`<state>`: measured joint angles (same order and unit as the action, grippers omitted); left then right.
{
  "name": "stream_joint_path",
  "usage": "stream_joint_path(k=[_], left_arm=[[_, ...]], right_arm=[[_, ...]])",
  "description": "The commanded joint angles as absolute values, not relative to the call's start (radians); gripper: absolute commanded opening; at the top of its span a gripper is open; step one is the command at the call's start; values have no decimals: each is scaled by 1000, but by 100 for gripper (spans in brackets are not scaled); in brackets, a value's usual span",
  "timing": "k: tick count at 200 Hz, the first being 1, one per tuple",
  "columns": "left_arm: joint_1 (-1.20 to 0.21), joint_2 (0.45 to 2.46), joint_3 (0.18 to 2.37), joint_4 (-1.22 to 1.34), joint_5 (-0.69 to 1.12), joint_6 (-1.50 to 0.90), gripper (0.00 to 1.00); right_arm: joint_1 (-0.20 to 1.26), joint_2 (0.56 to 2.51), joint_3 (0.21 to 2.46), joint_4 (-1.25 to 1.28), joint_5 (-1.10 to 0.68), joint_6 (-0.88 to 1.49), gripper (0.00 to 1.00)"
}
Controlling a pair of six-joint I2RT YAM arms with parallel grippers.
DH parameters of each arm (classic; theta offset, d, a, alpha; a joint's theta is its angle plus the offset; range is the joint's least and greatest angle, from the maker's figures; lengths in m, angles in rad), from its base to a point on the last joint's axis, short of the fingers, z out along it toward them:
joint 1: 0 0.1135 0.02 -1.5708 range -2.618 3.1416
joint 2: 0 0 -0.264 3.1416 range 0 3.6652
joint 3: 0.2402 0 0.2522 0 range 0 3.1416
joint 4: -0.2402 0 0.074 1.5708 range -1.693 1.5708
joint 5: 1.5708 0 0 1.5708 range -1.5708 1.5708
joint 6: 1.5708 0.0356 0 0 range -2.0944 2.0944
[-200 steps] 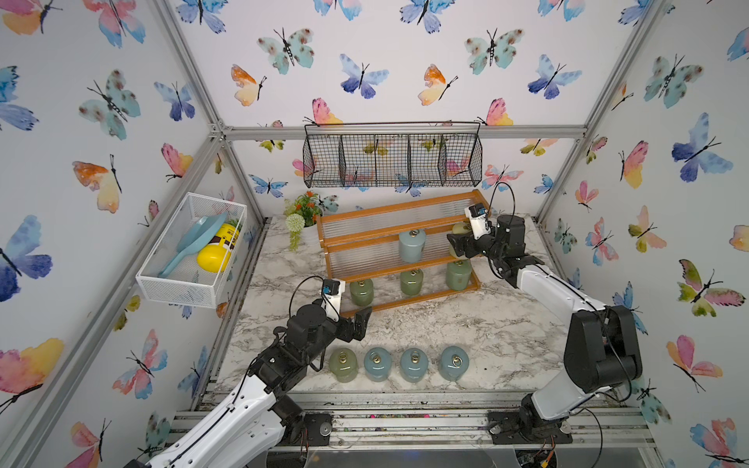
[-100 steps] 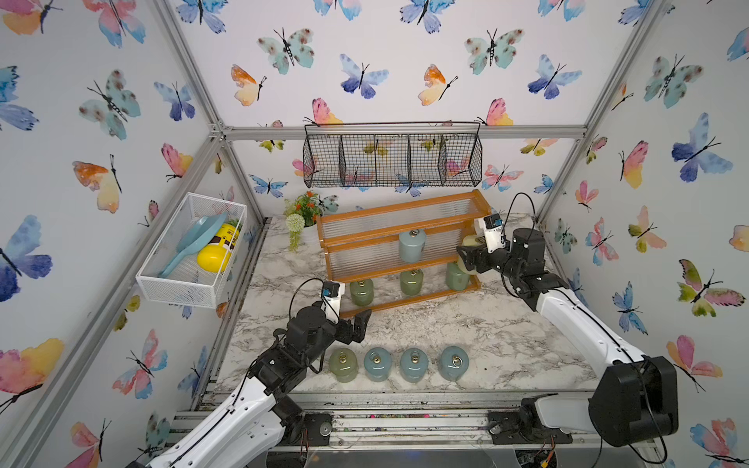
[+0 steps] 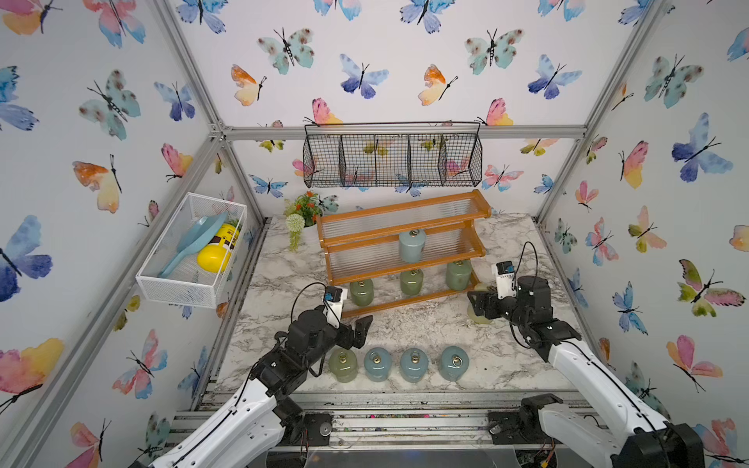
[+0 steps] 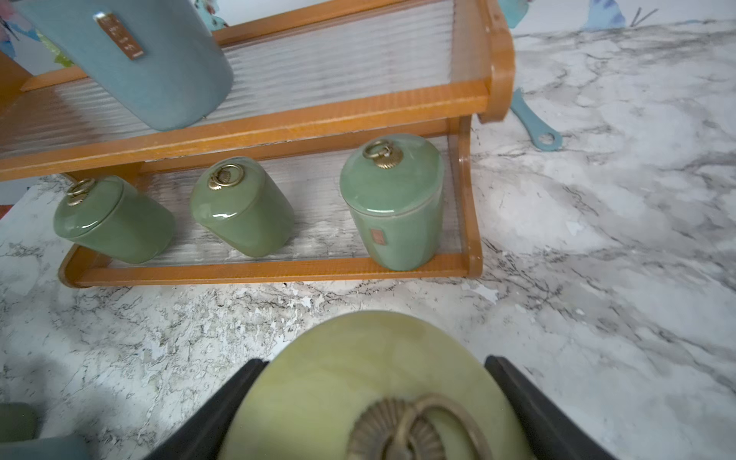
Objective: Remove the tea canisters from the shelf
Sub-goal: Place the tea canister at the center of the board.
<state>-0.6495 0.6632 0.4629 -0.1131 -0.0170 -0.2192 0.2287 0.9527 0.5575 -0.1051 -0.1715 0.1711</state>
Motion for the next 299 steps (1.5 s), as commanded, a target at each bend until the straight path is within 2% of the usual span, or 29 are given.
stream_joint_path(k=[1, 55, 113, 160, 207, 299], left_arm=[[-639, 681, 491, -91, 20, -165, 98], [-598, 740, 504, -47, 115, -137, 98], [-575, 741, 500, -44, 137, -123, 98], [-571, 730, 499, -51, 132, -123, 98], [-570, 742, 491, -40, 142, -124, 99], [-569, 745, 486, -36, 147, -126, 98]], right_arm=[[236, 888, 533, -59, -104, 272, 78], [354, 850, 413, -55, 63, 405, 78], [592, 975, 409, -81, 340, 549, 78], [626, 989, 401, -137, 467, 637, 78], [628, 930, 378, -192, 513, 673, 79], [668, 997, 392, -216, 511, 711, 85]])
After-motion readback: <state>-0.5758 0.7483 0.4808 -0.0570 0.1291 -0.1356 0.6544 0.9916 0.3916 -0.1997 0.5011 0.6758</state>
